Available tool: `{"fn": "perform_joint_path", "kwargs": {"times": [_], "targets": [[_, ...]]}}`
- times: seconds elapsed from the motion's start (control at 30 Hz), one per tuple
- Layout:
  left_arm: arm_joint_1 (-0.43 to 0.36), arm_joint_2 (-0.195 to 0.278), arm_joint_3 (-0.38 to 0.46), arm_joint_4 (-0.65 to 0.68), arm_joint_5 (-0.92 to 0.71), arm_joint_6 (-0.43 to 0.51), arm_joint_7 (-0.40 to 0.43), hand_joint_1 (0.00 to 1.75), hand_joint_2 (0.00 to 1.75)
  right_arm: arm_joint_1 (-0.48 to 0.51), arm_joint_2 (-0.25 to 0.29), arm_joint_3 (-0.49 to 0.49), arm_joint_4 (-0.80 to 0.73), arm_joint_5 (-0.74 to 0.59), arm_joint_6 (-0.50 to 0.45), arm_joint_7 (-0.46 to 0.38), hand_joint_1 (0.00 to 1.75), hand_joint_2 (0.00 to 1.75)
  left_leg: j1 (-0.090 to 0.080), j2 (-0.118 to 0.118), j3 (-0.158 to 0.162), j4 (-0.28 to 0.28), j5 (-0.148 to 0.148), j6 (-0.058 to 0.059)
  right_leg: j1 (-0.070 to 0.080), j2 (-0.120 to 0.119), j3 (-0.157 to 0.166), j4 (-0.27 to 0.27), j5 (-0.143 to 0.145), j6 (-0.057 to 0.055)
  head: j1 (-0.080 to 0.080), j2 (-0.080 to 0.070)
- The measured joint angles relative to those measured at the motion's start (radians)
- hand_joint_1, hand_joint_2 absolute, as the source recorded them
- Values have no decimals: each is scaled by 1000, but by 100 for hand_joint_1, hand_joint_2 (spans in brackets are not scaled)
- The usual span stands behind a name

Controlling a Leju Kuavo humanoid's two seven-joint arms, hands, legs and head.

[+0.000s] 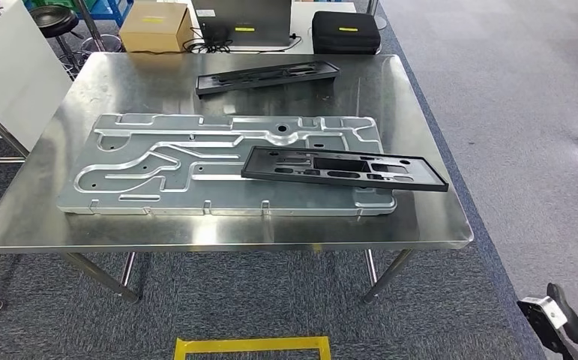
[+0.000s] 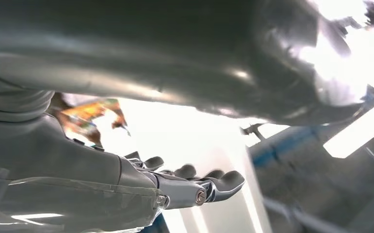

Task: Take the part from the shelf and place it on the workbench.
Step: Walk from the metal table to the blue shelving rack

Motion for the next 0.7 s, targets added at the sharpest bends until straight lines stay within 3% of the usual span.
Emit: {"fn": "perform_joint_path", "kwargs": {"times": [0.03,0.07,0.13,0.2,0.3,0.33,0.37,0.47,0.5,0.53,0.57,0.63,0.7], "targets": [[1,-1,0,0,0,-2,-2,0,0,-2,9,-25,28,18,14,-1,0,0,0,0,-12,2,7,-1,-1,0,10,11,3,2,0,0],[3,-3,0,0,1,-4,-3,0,0,-6,15,-52,60,37,25,-6,0,0,-1,0,-23,5,14,-4,-2,0,40,-17,23,2,0,0],[4,-8,1,0,2,-5,-5,0,0,-20,22,-113,141,83,44,-15,0,0,-1,0,-41,10,25,-10,-1,-2,143,-160,65,-4,0,0],[5,-13,3,0,4,-5,-3,0,0,-39,22,-180,250,148,47,-4,0,0,-2,0,-47,12,37,-22,5,-1,213,-269,79,-19,-1,0],[8,-19,7,0,6,-7,5,0,0,-65,17,-281,449,250,35,56,0,0,2,-1,-48,11,53,-40,12,-2,216,-292,91,-43,-1,0],[11,-21,8,0,6,-7,8,0,0,-72,16,-307,514,279,33,87,0,0,3,-2,-53,19,41,-46,11,-3,209,-295,100,-52,-1,0],[14,-23,9,0,4,-8,10,0,0,-78,16,-328,579,308,35,126,0,0,3,-3,-62,42,12,-51,8,-4,200,-298,111,-60,-1,0],[18,-28,12,0,-5,-11,16,0,0,-89,19,-369,756,388,61,262,0,0,6,-4,-109,212,-137,-61,9,-6,160,-298,143,-73,-1,0],[19,-28,13,0,-8,-13,19,0,0,-92,22,-379,810,411,81,317,0,0,6,-4,-115,267,-161,-63,11,-6,145,-296,153,-73,-1,0],[20,-29,14,0,-14,-17,23,0,0,-95,26,-387,861,432,107,372,0,0,6,-4,-108,298,-161,-64,12,-6,128,-293,163,-73,-1,0],[20,-29,14,0,-20,-21,27,0,0,-98,32,-394,907,449,137,427,0,0,6,-4,-84,293,-140,-62,14,-6,113,-289,173,-72,-1,0],[21,-29,14,0,-33,-29,37,0,0,-104,47,-405,983,470,193,507,0,0,2,-4,14,183,-92,-51,17,-6,86,-281,189,-70,-1,0],[18,-29,13,0,-46,-37,45,0,0,-111,64,-412,1042,485,247,557,0,0,-5,-4,119,31,-95,-38,20,-5,69,-273,205,-64,-1,0]]}}
